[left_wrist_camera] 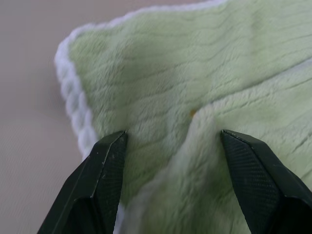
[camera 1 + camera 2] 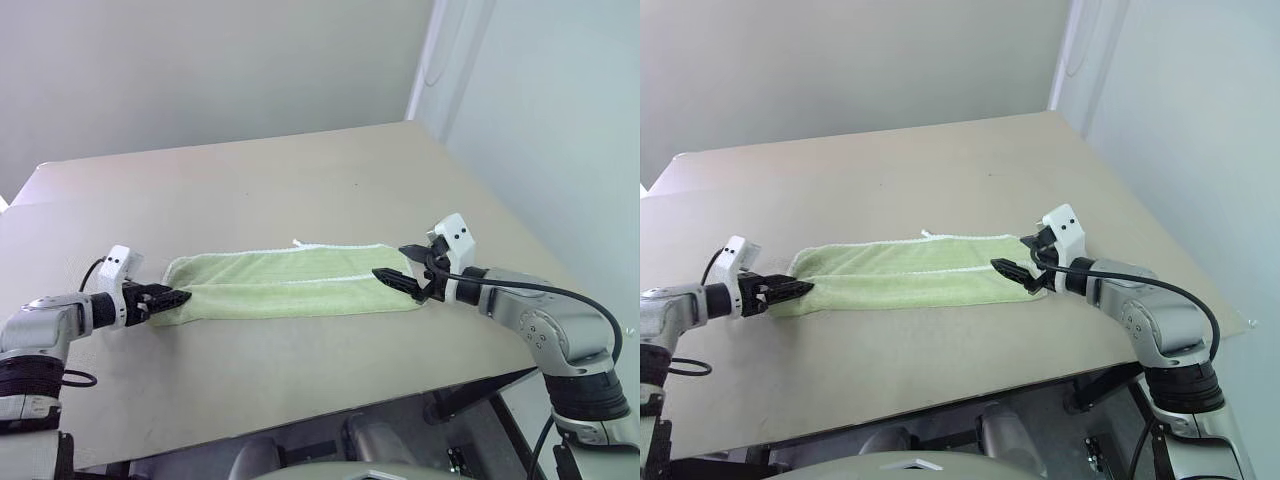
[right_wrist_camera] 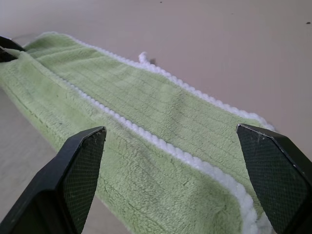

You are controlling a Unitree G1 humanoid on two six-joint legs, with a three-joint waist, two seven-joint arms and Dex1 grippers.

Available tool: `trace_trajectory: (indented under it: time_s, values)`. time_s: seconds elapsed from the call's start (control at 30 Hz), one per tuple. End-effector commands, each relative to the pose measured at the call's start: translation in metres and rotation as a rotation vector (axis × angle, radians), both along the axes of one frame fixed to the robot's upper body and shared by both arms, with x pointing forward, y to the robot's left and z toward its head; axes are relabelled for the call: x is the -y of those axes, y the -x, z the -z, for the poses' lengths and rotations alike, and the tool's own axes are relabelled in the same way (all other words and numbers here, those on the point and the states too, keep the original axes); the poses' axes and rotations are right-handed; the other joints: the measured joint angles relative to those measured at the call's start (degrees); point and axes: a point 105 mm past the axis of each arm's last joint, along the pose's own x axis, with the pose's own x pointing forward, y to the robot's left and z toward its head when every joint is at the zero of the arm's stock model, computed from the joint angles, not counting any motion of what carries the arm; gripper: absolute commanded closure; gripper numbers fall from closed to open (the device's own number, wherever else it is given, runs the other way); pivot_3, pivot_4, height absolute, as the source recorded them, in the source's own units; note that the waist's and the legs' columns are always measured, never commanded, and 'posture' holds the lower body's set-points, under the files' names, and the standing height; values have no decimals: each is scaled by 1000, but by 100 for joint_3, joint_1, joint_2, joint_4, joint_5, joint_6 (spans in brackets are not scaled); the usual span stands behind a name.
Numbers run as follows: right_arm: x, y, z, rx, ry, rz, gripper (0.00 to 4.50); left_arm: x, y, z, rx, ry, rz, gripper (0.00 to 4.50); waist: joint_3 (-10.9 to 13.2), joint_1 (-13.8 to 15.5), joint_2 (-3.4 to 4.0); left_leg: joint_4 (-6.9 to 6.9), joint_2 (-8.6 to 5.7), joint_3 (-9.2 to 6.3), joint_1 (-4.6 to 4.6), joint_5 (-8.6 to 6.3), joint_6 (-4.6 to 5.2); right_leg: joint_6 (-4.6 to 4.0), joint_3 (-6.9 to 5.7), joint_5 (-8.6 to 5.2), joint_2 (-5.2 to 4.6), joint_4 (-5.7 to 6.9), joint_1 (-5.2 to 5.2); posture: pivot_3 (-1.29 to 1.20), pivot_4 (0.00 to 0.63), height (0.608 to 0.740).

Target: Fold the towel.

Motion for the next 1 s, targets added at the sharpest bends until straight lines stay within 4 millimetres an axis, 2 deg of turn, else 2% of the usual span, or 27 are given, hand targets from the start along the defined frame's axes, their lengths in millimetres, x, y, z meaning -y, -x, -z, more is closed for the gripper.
trace_trajectory:
  time_s: [0.03,0.07,0.17,0.4,0.57,0.77,0.87,0.97,1.0]
  values:
    - [6,-3,-12,59,8,32,38,7,-3,-1,14,-15,62,1259,0,3,0,0,0,0,0,0,0,0,0,0,0,-1,0,0,0,740]
    - [7,-3,-12,59,10,35,38,9,-3,1,13,-21,67,1259,0,5,0,0,0,0,0,0,0,0,0,0,0,-1,0,0,0,740]
    - [8,-2,-11,60,19,42,0,12,0,2,6,-16,90,1887,0,5,0,1,0,0,2,0,0,0,0,0,0,3,1,0,0,740]
    - [9,-2,-10,59,23,45,0,8,7,-1,1,-6,103,4437,0,0,0,4,0,0,2,0,0,0,0,0,0,5,1,0,0,740]
    - [9,-2,-8,56,43,37,0,5,8,-11,64,-58,136,4474,0,-10,0,4,1,0,2,0,1,0,1,0,0,5,1,0,0,740]
    - [8,-3,-4,51,58,28,0,12,13,-35,256,-60,190,4474,0,-2,0,4,2,0,1,0,0,0,1,0,0,4,0,0,0,740]
    - [5,-4,-3,49,56,21,0,12,18,-36,267,-60,201,4474,1,0,0,4,2,0,2,0,0,0,1,0,-1,3,0,0,0,740]
    - [3,-5,-1,48,54,15,0,10,25,-26,215,-61,211,3850,1,-3,0,4,2,0,3,0,0,0,1,0,-1,4,1,0,0,740]
    - [2,-5,-1,48,52,13,0,9,26,-25,207,-57,208,3454,1,-5,0,4,2,0,3,0,0,0,1,0,-1,4,1,0,0,740]
